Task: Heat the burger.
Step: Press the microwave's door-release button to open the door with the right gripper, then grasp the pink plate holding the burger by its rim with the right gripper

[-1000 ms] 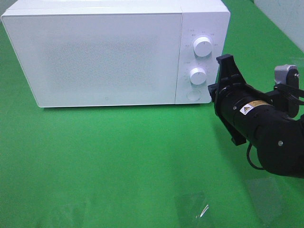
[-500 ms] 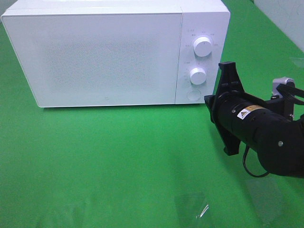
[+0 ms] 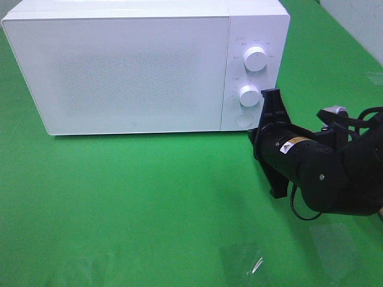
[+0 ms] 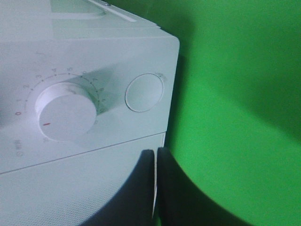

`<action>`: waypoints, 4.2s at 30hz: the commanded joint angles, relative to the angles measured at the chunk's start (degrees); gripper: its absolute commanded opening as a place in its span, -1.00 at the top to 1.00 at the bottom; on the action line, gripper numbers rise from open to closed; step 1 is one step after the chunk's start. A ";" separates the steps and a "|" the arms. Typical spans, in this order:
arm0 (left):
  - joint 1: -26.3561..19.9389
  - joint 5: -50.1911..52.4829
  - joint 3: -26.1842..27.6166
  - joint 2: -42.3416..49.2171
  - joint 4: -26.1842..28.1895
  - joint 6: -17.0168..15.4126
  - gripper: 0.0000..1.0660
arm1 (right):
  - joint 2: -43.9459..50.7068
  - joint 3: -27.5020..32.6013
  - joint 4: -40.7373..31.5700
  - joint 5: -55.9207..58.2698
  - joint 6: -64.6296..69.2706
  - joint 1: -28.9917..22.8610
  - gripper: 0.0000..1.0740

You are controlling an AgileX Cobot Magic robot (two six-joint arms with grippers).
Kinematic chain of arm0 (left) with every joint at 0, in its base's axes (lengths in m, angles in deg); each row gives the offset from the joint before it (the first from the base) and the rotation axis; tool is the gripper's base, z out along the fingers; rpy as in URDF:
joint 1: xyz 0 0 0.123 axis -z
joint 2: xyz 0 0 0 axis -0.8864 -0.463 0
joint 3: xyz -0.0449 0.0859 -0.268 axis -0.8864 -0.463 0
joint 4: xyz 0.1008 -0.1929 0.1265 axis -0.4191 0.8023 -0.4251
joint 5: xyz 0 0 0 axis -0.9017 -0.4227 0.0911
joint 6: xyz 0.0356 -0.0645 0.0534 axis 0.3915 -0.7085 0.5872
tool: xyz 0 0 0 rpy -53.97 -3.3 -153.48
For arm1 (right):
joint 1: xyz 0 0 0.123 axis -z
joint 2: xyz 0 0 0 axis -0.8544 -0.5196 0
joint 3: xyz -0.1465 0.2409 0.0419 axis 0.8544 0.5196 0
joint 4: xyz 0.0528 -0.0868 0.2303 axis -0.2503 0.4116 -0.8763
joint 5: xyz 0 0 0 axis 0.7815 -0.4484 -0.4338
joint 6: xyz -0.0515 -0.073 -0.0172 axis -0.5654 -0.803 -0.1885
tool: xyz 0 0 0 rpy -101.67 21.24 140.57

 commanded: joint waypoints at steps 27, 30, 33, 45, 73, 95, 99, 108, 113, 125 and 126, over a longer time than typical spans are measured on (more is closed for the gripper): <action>0.11 0.57 -0.17 0.92 0.57 -0.11 -0.84 | -10.26 -12.89 7.51 3.50 2.35 8.19 1.00; 0.11 0.57 -0.17 0.92 0.57 -0.11 -0.84 | -10.66 -13.41 7.51 3.50 2.81 8.19 1.00; 0.11 0.57 -0.17 0.92 0.57 -0.11 -0.84 | -11.52 -14.61 7.51 3.38 2.92 8.19 1.00; 0.11 0.57 -0.17 0.92 0.57 -0.11 -0.84 | -14.04 -16.56 6.36 -4.41 2.58 8.19 1.00; 0.11 0.57 -0.17 0.92 0.57 -0.11 -0.84 | -14.21 -23.43 -3.95 -23.20 0.97 8.48 1.00; 0.11 0.57 -0.17 0.86 0.57 -0.11 -0.84 | -14.15 -26.18 -2.58 -22.35 -0.86 9.74 1.00; 0.11 0.57 -0.17 0.86 0.57 -0.11 -0.84 | -14.15 -24.92 -2.29 -19.54 0.80 9.34 1.00; 0.11 0.57 -0.17 0.86 0.57 -0.11 -0.84 | -12.26 -20.17 3.27 -3.55 7.33 7.68 1.00; 0.11 0.57 -0.17 0.86 0.57 -0.11 -0.84 | -9.57 -17.13 8.14 3.44 8.14 7.45 1.00; 0.11 0.57 -0.17 0.86 0.57 -0.11 -0.84 | -2.64 -15.41 20.45 26.64 7.28 7.51 1.00; 0.11 0.57 -0.17 0.86 0.57 -0.11 -0.84 | -1.26 -15.41 23.55 30.42 5.33 7.51 1.00</action>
